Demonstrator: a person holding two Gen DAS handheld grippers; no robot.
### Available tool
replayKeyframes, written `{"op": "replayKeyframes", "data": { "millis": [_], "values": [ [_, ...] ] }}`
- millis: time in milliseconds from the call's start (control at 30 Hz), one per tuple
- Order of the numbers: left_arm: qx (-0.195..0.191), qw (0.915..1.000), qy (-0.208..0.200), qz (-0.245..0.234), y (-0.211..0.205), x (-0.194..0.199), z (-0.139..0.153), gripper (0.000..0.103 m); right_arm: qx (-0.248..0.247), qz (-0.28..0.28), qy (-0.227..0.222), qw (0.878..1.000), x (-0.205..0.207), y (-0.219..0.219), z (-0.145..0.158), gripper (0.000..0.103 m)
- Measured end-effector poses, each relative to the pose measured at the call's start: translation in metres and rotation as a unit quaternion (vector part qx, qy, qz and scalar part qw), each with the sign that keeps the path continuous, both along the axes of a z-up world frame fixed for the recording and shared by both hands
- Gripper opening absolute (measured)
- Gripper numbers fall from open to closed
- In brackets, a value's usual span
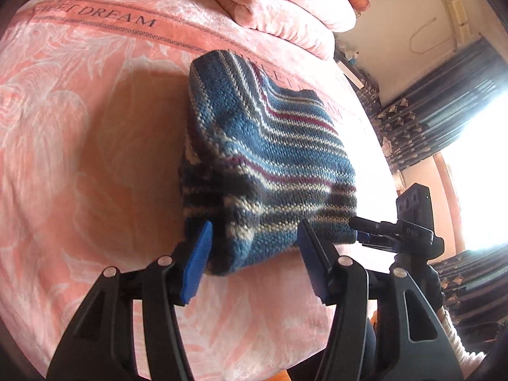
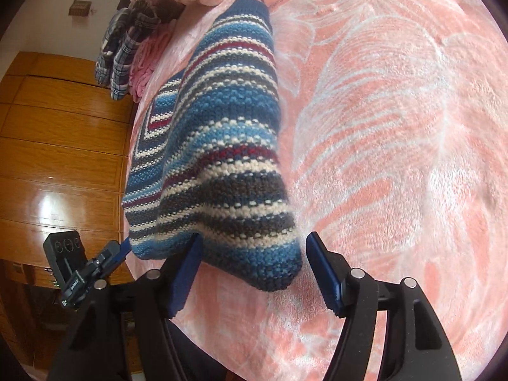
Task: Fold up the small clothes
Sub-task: 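Open both tools and release the folded sweater on the bed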
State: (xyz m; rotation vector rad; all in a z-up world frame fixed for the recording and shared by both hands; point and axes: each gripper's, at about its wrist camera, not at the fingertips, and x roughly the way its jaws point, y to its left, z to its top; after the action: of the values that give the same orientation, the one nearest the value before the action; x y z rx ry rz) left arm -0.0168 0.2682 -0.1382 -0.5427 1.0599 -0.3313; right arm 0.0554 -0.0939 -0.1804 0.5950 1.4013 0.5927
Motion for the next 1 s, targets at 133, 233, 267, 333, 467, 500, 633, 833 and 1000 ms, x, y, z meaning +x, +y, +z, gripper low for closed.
{"op": "replayKeyframes", "data": {
  "millis": [133,233,267,333,467,500,633,833,1000],
  "values": [
    [0.018,0.9994,0.029,0.001,-0.011,0.009,-0.02,0.048,0.02,-0.002,0.031,0.999,0.0,0.003,-0.014,0.049],
    [0.026,0.9984,0.049,0.006,-0.008,0.017,-0.029,0.013,0.026,0.004,0.017,1.0,-0.001,0.004,-0.002,0.026],
    [0.019,0.9984,0.052,0.013,-0.002,0.018,-0.031,0.013,0.031,0.007,0.007,0.999,-0.002,0.004,0.005,0.025],
    [0.012,0.9986,0.048,0.021,0.006,0.016,-0.03,0.013,0.022,0.019,-0.013,0.999,-0.002,0.008,0.018,0.024],
    [0.023,0.9976,0.064,0.014,0.011,0.014,-0.044,0.013,-0.015,0.037,-0.016,0.999,-0.004,0.015,0.008,0.024],
    [0.017,0.9974,0.068,0.017,0.012,0.014,-0.048,0.013,-0.02,0.036,-0.009,0.999,-0.005,0.015,0.0,0.024],
    [0.009,0.9971,0.073,0.021,0.016,0.014,-0.058,0.016,-0.021,0.022,0.001,1.0,-0.008,0.008,-0.023,0.024],
    [0.02,0.9972,0.069,0.019,0.015,0.013,-0.058,0.018,-0.04,0.015,0.002,0.999,-0.008,0.012,-0.027,0.028],
    [0.05,0.9962,0.066,0.027,0.009,0.002,-0.035,0.028,-0.105,0.003,-0.022,0.994,-0.02,0.016,0.003,0.056]
  ]
}}
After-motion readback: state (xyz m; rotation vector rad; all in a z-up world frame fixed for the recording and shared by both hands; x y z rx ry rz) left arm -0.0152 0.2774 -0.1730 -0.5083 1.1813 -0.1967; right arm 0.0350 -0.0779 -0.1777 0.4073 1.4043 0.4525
